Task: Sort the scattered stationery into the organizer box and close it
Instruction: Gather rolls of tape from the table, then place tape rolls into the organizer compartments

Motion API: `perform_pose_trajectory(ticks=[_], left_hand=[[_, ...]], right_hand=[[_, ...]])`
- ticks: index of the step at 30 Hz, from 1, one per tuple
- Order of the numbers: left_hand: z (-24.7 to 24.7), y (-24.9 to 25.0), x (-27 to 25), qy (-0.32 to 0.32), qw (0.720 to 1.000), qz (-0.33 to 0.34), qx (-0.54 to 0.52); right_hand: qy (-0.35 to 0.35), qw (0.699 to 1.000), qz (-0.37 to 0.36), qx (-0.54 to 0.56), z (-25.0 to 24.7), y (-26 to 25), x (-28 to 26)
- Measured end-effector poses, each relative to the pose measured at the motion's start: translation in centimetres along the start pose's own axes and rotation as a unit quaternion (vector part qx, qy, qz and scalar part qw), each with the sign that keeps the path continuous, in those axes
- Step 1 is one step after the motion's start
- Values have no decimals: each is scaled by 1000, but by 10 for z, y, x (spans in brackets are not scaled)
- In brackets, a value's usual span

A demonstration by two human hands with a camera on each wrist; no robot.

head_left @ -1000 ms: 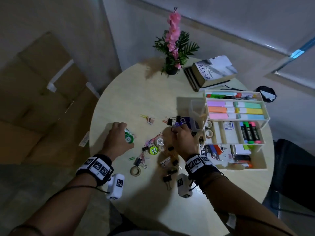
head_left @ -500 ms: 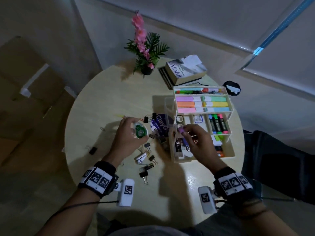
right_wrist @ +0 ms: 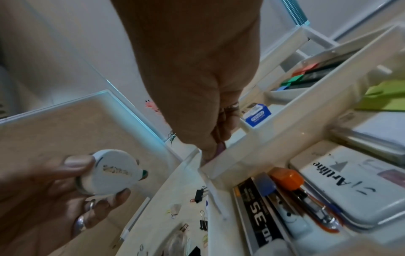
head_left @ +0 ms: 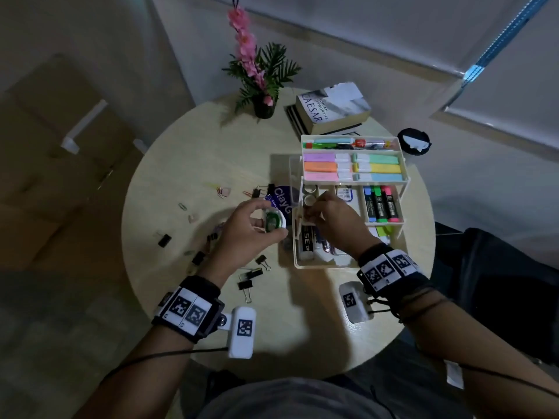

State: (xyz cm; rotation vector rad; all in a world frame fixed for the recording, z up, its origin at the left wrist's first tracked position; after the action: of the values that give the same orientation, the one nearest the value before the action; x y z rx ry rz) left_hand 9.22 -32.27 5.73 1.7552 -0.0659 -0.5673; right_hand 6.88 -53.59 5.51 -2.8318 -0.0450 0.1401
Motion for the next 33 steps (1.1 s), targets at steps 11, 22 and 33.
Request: perform_pose_trajectory(ticks=[11,22,33], left_hand=[[92,-29,-31,-73,996,5,46],[225,-25,-11,-154,983,23,99],[218,-33,-11,-97,985,57,133]], right_hand=[[42,985,45,162,-5,21,-60],[4,932,205,299,22,140,-148],[-29,866,303,396,47,155,-125]])
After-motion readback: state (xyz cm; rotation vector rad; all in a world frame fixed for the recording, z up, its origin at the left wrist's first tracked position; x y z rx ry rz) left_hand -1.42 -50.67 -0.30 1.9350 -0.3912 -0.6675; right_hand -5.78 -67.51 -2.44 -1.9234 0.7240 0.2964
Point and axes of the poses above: each hand's wrist, its own x-axis towards the middle knuckle, its own z-axis out of the palm, y = z × x, the point moved 8 cm from there along x, towards the middle knuckle, and after that the axes turned 8 degrees about -x, right-handed, at the moved point
